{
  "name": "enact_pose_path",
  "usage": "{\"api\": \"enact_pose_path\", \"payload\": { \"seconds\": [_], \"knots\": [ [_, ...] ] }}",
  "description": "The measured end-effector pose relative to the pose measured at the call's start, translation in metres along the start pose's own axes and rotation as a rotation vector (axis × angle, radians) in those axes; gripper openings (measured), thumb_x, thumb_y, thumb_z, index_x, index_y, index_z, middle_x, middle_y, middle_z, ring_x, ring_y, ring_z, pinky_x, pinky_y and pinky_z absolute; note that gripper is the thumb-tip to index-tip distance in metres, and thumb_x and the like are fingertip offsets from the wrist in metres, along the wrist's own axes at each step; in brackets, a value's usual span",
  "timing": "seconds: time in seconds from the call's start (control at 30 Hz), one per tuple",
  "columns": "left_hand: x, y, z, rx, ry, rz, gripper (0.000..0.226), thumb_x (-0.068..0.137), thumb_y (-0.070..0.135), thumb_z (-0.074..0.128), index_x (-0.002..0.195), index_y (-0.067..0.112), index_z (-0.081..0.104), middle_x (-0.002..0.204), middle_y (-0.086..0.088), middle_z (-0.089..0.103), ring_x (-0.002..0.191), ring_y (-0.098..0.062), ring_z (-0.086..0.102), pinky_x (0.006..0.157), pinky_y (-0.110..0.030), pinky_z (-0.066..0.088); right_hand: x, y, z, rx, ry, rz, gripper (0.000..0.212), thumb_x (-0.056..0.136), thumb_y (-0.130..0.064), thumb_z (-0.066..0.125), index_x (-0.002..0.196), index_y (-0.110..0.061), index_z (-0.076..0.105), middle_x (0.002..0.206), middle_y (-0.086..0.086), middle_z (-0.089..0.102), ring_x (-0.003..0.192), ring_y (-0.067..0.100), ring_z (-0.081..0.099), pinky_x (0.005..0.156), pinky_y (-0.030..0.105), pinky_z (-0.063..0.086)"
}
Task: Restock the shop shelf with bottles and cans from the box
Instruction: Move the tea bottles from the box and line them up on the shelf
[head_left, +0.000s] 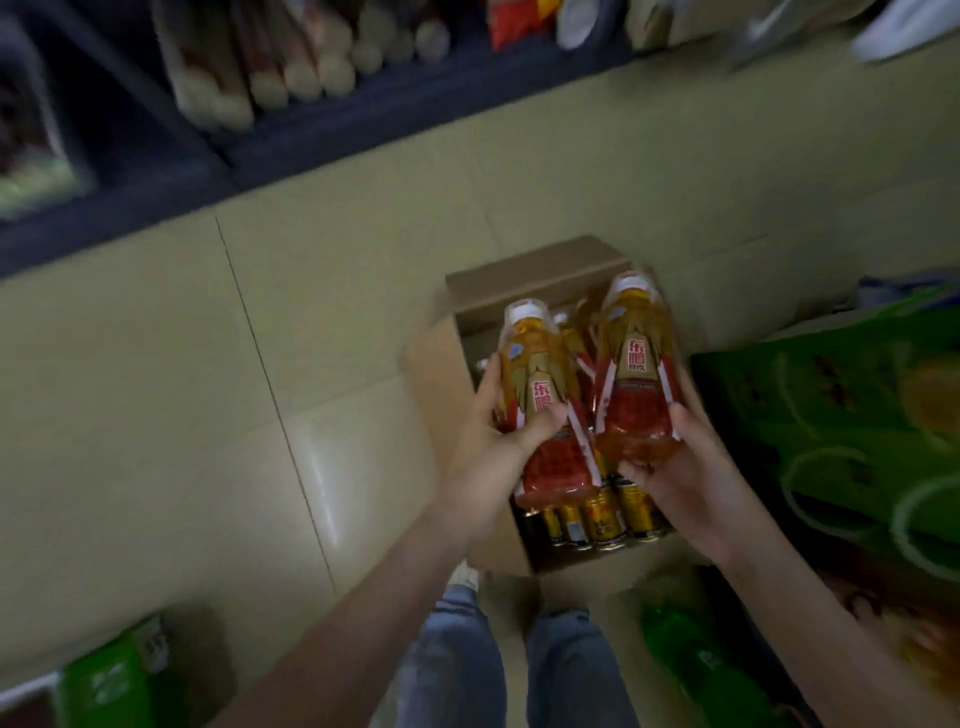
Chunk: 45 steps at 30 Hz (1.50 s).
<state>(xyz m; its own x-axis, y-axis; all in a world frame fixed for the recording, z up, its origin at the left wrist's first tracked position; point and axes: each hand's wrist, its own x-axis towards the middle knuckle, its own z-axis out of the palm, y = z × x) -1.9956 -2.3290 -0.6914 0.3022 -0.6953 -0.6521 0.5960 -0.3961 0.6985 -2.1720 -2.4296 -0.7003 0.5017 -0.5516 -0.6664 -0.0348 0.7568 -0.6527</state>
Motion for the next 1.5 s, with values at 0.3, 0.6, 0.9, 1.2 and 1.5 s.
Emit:
{"api": "enact_pose_path", "payload": {
  "seconds": [0.3,0.6,0.9,1.2,1.5],
  "knots": [
    [-0.201,0.204,0.097,0.286,-0.461,0.277,0.088,0.078,0.015,0.077,0.143,0.047,0.028,0.127,0.001,0.062,0.113,-0.024,0.063,0.094,-0.048,0.051,-0.269,-0.168,0.084,-0.121,-0.169,-0.239,0.095,0.066,-0.031,0.084,0.146,-0.022,0.034,0.139,0.013,0.053,0.126,0.033,0.052,0.093,0.043,0.051],
    [-0.433,0.241,0.229,0.457,-0.798,0.645,0.094,0.078,0.013,0.072,0.139,0.057,0.016,0.128,0.017,0.057,0.112,-0.01,0.062,0.09,-0.033,0.054,-0.544,-0.207,0.079,-0.209,0.119,-0.668,0.11,0.031,-0.048,0.095,0.127,-0.022,0.048,0.108,0.002,0.072,0.095,0.02,0.071,0.068,0.028,0.057],
    [-0.645,0.141,0.39,0.42,-1.119,0.746,0.109,0.074,0.01,0.075,0.142,0.06,0.005,0.133,-0.001,0.057,0.11,-0.018,0.064,0.091,-0.046,0.053,-0.841,-0.147,-0.004,-0.174,0.328,-1.014,0.099,0.026,-0.045,0.095,0.111,-0.01,0.057,0.074,0.003,0.073,0.063,0.011,0.07,0.054,0.021,0.055],
    [-0.762,0.131,0.505,0.315,-1.256,0.819,0.111,0.052,0.023,0.082,0.139,0.06,0.025,0.126,-0.008,0.058,0.111,-0.026,0.061,0.085,-0.044,0.054,-1.003,-0.15,-0.072,-0.191,0.698,-1.282,0.087,0.046,-0.036,0.092,0.123,-0.021,0.054,0.113,0.003,0.071,0.103,0.021,0.067,0.081,0.033,0.057],
    [-0.768,0.14,0.581,0.165,-1.313,0.815,0.09,0.063,0.008,0.073,0.133,0.051,0.038,0.116,-0.005,0.066,0.099,-0.023,0.069,0.071,-0.042,0.056,-1.024,-0.234,-0.18,-0.263,1.025,-1.242,0.075,0.064,-0.004,0.082,0.126,-0.019,0.043,0.115,0.005,0.065,0.103,0.02,0.065,0.079,0.037,0.056]
  ]
}}
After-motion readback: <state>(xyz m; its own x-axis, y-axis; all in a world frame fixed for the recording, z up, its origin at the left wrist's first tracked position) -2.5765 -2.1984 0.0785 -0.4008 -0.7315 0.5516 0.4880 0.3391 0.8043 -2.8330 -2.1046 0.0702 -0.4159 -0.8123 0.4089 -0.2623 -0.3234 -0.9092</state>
